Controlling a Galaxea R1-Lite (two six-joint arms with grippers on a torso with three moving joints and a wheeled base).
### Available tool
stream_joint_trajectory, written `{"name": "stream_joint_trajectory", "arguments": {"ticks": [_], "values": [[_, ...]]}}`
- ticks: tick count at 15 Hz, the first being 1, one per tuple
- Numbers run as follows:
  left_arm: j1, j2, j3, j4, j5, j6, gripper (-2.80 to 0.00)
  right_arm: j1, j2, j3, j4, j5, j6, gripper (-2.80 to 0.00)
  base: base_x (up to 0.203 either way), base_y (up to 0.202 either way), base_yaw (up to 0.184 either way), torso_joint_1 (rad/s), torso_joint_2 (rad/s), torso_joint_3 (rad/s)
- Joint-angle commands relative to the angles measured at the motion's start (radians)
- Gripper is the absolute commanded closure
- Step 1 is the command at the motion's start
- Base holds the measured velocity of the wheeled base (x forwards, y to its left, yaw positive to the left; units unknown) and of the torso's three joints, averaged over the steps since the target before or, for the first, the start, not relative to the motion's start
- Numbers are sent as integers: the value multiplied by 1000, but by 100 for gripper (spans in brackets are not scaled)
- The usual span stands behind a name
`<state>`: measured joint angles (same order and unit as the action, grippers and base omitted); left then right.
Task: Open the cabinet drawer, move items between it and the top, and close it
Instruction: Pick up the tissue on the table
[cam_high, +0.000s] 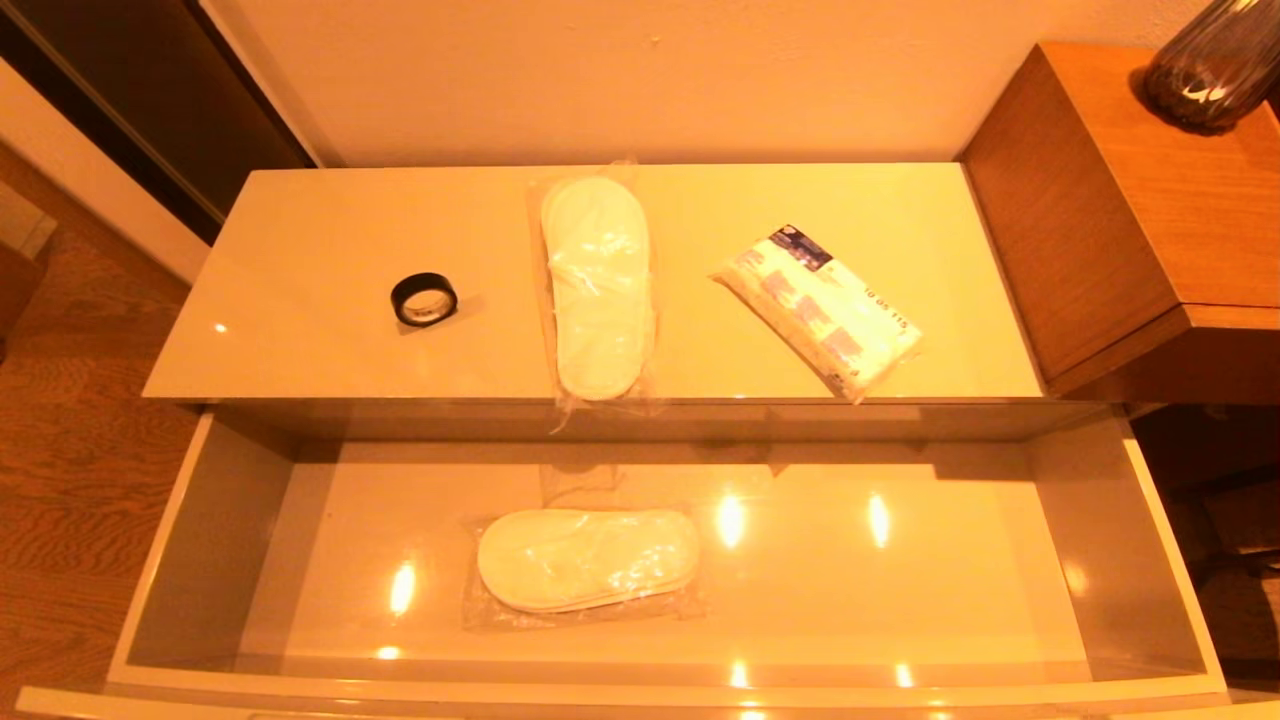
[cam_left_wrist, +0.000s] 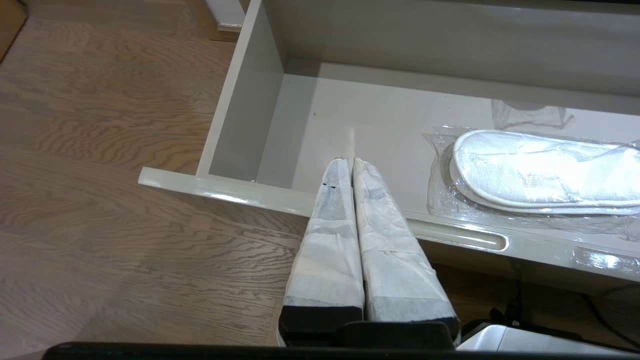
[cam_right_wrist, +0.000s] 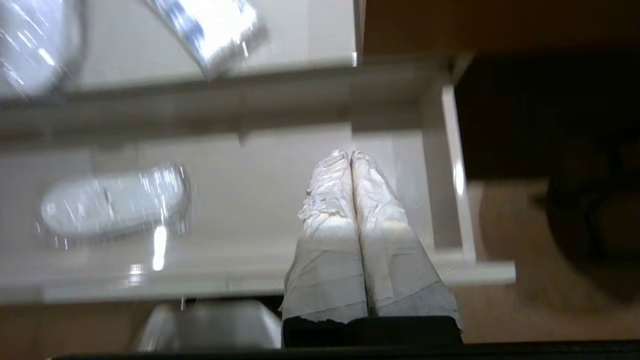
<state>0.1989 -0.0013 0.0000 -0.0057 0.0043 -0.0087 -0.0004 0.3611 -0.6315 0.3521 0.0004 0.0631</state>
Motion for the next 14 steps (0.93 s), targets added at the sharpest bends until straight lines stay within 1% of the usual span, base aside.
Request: {"name": "stream_joint_trajectory", "arguments": {"ticks": [1, 3, 5, 6, 8, 9, 11, 12, 13, 14], "values": [[2, -39, 1, 0, 0, -1, 0, 1, 209, -42, 35, 1, 1, 0, 0, 0, 0, 0, 0, 0], [0, -39, 1, 0, 0, -1, 0, 6, 383, -85, 50, 2, -15, 0, 0, 0, 0, 0, 0, 0], [0, -39, 0, 0, 0, -1, 0, 34, 544, -175, 55, 2, -17, 0, 0, 0, 0, 0, 0, 0], [0, -39, 0, 0, 0, -1, 0, 79, 614, -235, 52, 1, 2, 0, 0, 0, 0, 0, 0, 0], [0, -39, 1, 0, 0, -1, 0, 229, 719, -334, 29, -21, 79, 0, 0, 0, 0, 0, 0, 0], [0, -39, 1, 0, 0, -1, 0, 299, 772, -376, 22, -71, 104, 0, 0, 0, 0, 0, 0, 0], [0, -39, 2, 0, 0, -1, 0, 425, 864, -449, 0, -241, 132, 0, 0, 0, 0, 0, 0, 0], [0, -39, 0, 0, 0, -1, 0, 481, 898, -476, -25, -298, 148, 0, 0, 0, 0, 0, 0, 0], [0, -39, 0, 0, -1, -1, 0, 505, 935, -491, -52, -325, 157, 0, 0, 0, 0, 0, 0, 0], [0, -39, 2, 0, 0, -2, 0, 508, 967, -505, -85, -335, 162, 0, 0, 0, 0, 0, 0, 0]]}}
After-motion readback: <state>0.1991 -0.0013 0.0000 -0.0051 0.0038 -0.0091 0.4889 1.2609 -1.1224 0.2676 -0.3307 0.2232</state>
